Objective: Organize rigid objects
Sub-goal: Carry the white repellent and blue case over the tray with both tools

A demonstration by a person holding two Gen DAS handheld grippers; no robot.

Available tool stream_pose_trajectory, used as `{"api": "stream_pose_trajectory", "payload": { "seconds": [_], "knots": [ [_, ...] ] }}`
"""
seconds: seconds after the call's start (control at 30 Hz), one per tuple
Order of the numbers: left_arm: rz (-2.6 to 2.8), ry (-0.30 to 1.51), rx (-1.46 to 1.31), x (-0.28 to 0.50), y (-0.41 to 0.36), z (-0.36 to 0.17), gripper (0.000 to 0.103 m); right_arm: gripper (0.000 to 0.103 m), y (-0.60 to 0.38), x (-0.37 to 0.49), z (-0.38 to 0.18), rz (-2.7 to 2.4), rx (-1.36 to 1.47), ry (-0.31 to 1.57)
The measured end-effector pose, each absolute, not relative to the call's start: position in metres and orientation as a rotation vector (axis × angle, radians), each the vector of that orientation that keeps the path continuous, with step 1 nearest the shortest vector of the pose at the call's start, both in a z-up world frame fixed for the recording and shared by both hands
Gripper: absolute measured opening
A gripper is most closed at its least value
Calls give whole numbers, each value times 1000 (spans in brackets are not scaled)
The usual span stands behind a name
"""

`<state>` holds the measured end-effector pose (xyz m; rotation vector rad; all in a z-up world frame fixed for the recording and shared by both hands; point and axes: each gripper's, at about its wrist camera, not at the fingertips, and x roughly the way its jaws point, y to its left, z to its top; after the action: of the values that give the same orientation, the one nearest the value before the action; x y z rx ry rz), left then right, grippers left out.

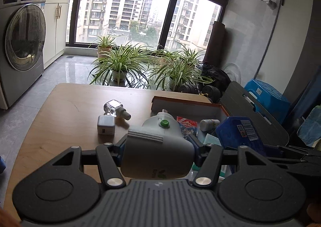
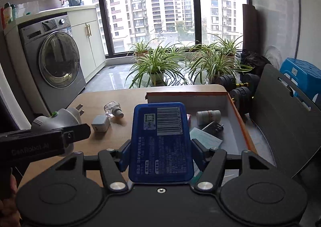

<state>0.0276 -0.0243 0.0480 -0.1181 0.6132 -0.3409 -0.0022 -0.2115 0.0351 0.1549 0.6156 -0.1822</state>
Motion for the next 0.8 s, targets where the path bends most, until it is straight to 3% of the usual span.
{"api": "stream_pose_trajectory", "payload": {
  "seconds": [0.8],
  "knots": [
    [-443, 613, -57, 7, -92, 49, 61, 74, -266, -53, 43, -306, 209, 557]
  ]
}}
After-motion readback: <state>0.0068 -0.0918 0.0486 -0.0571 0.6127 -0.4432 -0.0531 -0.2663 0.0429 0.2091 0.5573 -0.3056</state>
